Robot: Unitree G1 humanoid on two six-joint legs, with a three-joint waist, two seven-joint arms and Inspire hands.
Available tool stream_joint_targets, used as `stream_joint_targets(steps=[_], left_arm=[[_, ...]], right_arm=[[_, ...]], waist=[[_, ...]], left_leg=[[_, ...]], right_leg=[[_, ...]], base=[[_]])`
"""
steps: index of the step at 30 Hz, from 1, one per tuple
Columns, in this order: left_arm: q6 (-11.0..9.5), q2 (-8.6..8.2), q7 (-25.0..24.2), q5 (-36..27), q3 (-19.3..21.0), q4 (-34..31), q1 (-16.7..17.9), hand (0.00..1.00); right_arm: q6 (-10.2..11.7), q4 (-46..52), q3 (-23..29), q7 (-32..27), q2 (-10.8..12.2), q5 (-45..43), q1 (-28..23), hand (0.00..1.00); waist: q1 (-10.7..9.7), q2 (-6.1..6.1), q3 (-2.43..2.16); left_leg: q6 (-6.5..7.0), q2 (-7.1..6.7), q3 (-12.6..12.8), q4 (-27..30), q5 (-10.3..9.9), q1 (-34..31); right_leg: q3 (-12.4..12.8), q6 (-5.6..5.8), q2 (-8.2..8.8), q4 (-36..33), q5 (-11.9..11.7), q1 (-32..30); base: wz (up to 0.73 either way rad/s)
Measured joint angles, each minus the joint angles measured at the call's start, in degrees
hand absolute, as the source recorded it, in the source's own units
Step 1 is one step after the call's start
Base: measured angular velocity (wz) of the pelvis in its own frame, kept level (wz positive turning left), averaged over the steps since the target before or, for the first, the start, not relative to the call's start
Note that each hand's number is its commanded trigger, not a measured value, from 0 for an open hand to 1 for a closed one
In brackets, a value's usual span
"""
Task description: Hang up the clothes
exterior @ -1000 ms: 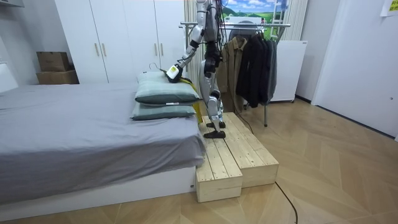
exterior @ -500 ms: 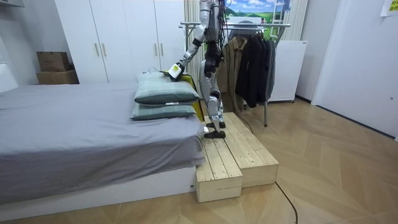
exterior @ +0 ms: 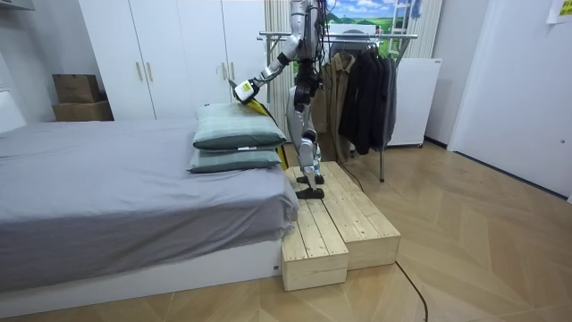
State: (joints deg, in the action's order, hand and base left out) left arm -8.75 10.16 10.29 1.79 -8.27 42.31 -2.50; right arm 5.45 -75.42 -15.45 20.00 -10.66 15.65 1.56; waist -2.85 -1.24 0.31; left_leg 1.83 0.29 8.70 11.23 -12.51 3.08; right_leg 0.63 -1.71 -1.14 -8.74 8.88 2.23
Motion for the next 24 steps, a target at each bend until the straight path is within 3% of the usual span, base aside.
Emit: stream_joint_targets(steps=[9,15,20,24], left_arm=[[0.0,0.9,-0.9,0.1,0.1,-8.4,0.0,1.0],[0.0,1.18,-0.9,0.1,0.1,-10.2,0.0,1.0],[0.1,1.71,-0.9,0.1,0.1,-10.8,0.0,1.0],[0.1,2.82,-1.0,0.1,0.2,-15.3,0.0,1.0]], right_arm=[[-0.1,0.0,2.9,0.0,0.0,0.3,-0.9,0.0],[-0.3,-0.2,3.4,-0.4,-0.2,-0.3,-1.0,0.0],[-0.5,-0.5,3.7,-0.5,-0.2,-0.2,-0.9,0.0],[-0.5,-0.7,4.0,-0.4,-0.1,-0.1,-0.8,0.0]], waist=[[-0.1,1.04,0.25],[-0.4,1.92,-0.15],[-0.7,1.97,-0.07],[-1.2,1.73,0.08]], left_leg=[[0.0,-0.05,-0.3,-0.6,0.0,1.6],[-0.02,-0.05,-1.2,-0.4,0.0,1.5],[-0.02,-0.08,-1.6,0.1,0.0,1.1],[0.02,-0.16,-3.0,0.3,0.0,0.6]], right_leg=[[-0.2,0.01,-0.07,0.1,0.0,1.5],[-0.8,0.0,-0.13,0.1,0.0,1.8],[-0.9,-0.01,-0.07,0.1,0.0,1.8],[-1.0,-0.01,0.02,0.1,0.0,1.9]], base=[[0.01],[0.06],[0.02],[0.05]])
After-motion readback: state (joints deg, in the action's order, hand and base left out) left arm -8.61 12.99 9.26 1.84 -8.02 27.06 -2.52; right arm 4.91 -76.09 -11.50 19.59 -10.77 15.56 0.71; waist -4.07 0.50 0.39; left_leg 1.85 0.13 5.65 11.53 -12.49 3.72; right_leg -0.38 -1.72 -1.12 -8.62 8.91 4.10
